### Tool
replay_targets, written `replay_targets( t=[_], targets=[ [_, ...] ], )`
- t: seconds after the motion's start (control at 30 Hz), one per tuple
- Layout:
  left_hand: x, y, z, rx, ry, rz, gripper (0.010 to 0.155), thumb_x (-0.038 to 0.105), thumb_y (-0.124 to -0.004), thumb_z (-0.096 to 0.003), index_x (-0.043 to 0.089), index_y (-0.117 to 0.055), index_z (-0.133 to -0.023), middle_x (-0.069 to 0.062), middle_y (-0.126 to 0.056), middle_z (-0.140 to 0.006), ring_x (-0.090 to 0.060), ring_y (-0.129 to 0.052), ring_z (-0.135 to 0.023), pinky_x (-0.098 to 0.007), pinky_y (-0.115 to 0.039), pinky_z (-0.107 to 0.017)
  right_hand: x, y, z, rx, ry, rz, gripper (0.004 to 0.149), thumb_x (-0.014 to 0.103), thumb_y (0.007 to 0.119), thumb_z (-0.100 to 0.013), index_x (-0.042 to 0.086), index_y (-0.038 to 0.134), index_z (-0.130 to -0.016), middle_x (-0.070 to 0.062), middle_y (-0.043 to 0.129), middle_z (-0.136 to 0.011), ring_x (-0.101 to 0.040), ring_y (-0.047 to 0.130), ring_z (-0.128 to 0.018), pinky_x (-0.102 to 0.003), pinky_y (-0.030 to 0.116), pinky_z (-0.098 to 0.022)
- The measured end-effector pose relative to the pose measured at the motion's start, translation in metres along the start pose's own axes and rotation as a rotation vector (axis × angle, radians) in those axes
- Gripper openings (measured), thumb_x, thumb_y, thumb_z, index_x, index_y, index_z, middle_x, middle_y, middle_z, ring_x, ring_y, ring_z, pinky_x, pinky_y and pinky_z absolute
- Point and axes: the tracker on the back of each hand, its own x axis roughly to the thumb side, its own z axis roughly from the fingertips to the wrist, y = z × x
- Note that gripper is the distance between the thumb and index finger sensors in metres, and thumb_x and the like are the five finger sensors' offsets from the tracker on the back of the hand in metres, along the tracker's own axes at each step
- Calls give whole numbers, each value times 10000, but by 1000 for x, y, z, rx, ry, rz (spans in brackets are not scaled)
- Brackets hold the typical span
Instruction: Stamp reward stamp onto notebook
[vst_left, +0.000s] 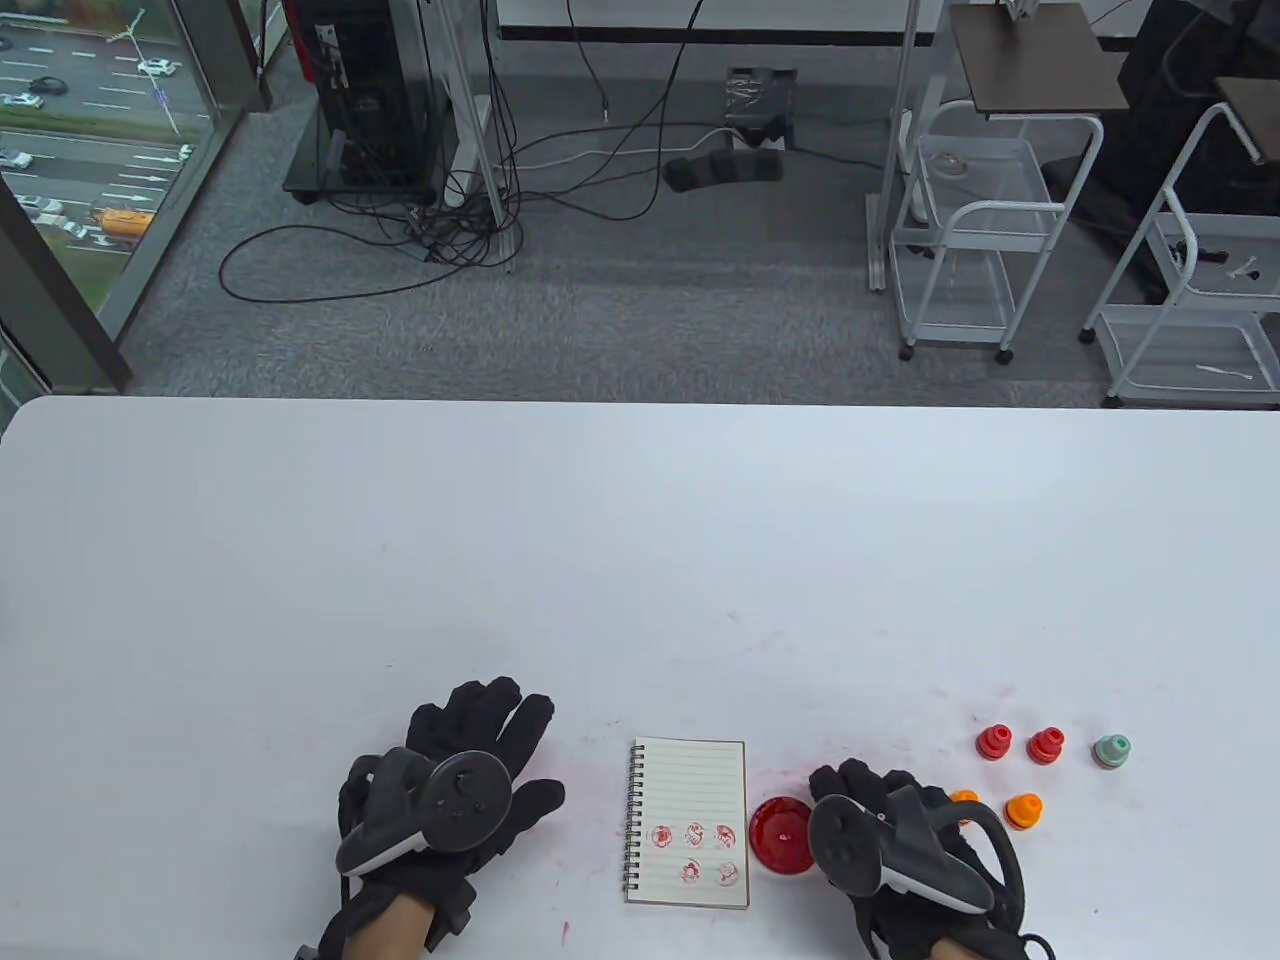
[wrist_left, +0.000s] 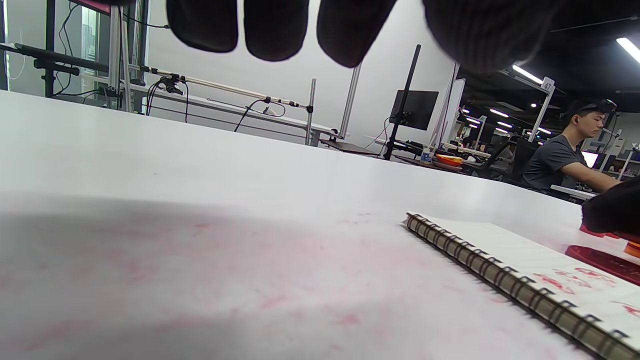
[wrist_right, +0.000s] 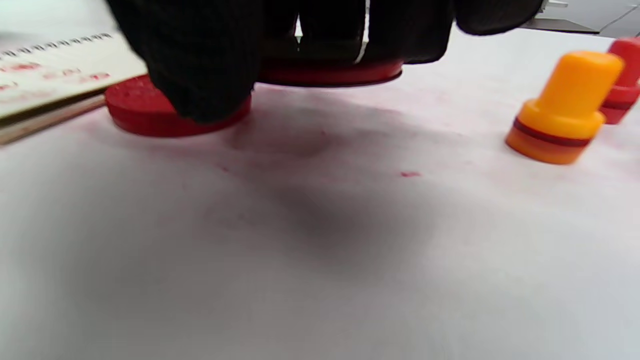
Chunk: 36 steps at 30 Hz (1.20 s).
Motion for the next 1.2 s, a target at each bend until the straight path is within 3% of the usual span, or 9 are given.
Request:
replay_targets(
  t=[0.3,0.5,0.57,0.7,0.8,0.93,1.1,1.2],
  targets=[
    [0,1,1,35,7,-11,806,602,-674,-471,201,-569,-1162,-207,-530,-1208,-519,-596,-1065,-744,-519,-712,0,11,-9,97,35,35,791,360,814,-421,174,397,-1066,-169,495,-1099,-474,608,-920,-663,556,-660],
    [-1,6,4,82,18,-4,798,591,-677,-474,189,-575,-1156,-209,-537,-1200,-511,-612,-1057,-732,-535,-712,0,6,-7,65,25,35,797,368,821,-414,193,401,-1068,-154,491,-1114,-474,611,-925,-663,560,-661],
    [-1,4,3,67,19,-5,796,589,-678,-476,189,-575,-1156,-212,-539,-1199,-512,-615,-1055,-732,-535,-712,-6,-5,-2,23,30,-4,798,371,826,-407,199,413,-1068,-147,499,-1117,-479,615,-926,-655,573,-661],
    [-2,2,3,56,26,5,788,584,-677,-477,188,-585,-1152,-205,-544,-1198,-509,-619,-1053,-729,-540,-711,-41,-48,27,-286,63,-185,721,344,834,-406,227,519,-1044,-137,599,-1091,-449,718,-877,-593,671,-630],
    [-2,3,4,57,26,11,784,580,-677,-479,185,-590,-1150,-205,-549,-1196,-510,-622,-1052,-728,-541,-710,-67,-58,46,-394,122,-239,666,325,841,-414,238,587,-1023,-135,637,-1079,-442,743,-861,-583,692,-616],
    [1,3,3,58,16,8,778,577,-677,-481,186,-594,-1148,-204,-551,-1195,-509,-624,-1051,-727,-542,-711,-94,-44,50,-334,225,-244,628,319,837,-419,240,626,-1005,-133,670,-1059,-423,776,-836,-560,719,-600],
    [1,2,3,49,16,7,771,574,-677,-483,186,-600,-1146,-208,-553,-1194,-507,-626,-1051,-727,-543,-710,-103,-25,34,-173,318,-199,631,312,835,-424,245,616,-1012,-131,654,-1071,-441,739,-860,-575,689,-620],
    [0,3,3,48,20,10,769,572,-677,-484,184,-603,-1145,-203,-554,-1194,-507,-628,-1050,-726,-545,-710,-108,-18,31,-149,333,-200,632,314,833,-426,240,613,-1014,-133,658,-1067,-438,743,-854,-566,695,-614]
  ],
)
